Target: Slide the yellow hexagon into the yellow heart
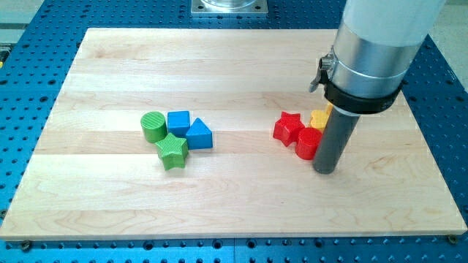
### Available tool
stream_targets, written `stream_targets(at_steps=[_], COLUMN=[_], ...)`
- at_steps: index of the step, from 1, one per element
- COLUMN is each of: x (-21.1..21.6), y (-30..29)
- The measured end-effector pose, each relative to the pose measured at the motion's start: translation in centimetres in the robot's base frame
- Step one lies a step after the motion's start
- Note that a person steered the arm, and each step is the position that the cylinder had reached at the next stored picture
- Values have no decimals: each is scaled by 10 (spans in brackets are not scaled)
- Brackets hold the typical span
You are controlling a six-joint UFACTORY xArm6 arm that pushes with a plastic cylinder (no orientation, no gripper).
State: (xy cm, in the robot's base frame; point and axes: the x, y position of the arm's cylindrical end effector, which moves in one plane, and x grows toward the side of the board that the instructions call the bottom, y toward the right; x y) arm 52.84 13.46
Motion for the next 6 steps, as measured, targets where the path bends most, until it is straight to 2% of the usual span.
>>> stream_targets(at_steps=[1, 2, 3, 4, 5, 6], x=[-21, -110, -134, -104, -105, -111], y=[65, 108, 84, 43, 35, 1])
